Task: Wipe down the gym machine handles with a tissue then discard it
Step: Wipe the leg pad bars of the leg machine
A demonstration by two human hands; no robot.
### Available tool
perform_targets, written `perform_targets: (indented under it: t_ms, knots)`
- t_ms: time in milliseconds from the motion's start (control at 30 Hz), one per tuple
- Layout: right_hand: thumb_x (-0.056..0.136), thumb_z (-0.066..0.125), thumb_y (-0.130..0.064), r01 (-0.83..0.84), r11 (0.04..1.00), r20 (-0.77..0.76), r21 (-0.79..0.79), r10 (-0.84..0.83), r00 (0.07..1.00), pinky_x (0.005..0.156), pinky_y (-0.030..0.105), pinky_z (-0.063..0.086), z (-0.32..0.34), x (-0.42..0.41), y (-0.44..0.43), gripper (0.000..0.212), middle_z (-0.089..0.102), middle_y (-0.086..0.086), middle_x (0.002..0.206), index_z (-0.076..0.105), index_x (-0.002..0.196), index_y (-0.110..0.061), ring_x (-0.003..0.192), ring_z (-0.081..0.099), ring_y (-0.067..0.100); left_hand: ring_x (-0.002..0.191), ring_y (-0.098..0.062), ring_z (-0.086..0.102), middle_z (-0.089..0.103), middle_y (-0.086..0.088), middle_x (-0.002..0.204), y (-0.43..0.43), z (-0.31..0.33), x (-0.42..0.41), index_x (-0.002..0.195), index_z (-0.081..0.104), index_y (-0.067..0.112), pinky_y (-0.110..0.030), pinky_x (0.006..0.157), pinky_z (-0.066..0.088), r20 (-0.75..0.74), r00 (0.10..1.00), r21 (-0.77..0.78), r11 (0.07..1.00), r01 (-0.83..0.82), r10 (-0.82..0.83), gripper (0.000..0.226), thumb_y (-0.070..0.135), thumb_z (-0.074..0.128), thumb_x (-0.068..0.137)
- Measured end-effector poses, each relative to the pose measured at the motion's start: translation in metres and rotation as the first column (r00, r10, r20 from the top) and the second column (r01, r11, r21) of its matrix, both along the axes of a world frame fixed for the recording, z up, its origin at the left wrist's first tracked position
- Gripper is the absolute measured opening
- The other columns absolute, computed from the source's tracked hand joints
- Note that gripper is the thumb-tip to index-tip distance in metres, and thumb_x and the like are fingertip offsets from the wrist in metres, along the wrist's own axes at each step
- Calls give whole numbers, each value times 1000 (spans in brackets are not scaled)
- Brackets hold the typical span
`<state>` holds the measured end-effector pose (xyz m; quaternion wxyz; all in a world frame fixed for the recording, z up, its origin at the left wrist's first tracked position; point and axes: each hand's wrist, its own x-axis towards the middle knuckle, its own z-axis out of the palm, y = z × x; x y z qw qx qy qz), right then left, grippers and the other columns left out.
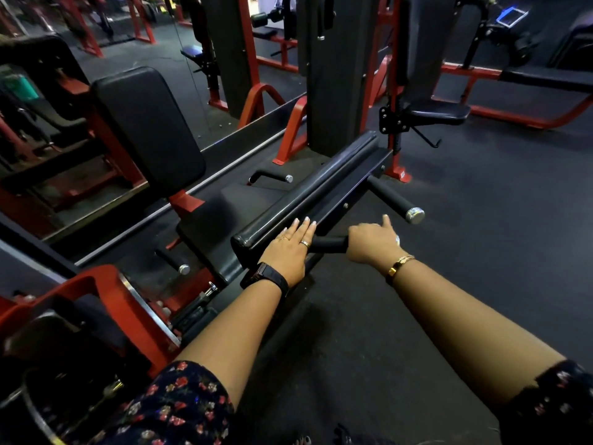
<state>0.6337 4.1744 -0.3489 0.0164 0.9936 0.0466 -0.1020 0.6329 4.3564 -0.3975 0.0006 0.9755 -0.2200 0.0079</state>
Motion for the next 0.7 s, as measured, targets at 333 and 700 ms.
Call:
perform_targets:
  t_ms: [333,700]
  knots:
    - [90,50,-25,-39,994,229,101,14,973,109,44,29,-21,-4,36,23,63,7,110,58,108,-13,106,57,27,150,-20,1,-2,-4,163,0,1,2,155,-3,14,-32,120,3,-5,1000,-10,1000,7,-7,71,23,42,100]
    - [85,60,-8,-228,972,627,54,145,765,111,46,31,-65,-37,-7,48,62,8,120,53,132,-6,114,58,24,150,-20,3,0,-4,163,0,3,0,155,-1,14,-32,121,5,4,1000,-39,999,1,-1,72,21,44,99]
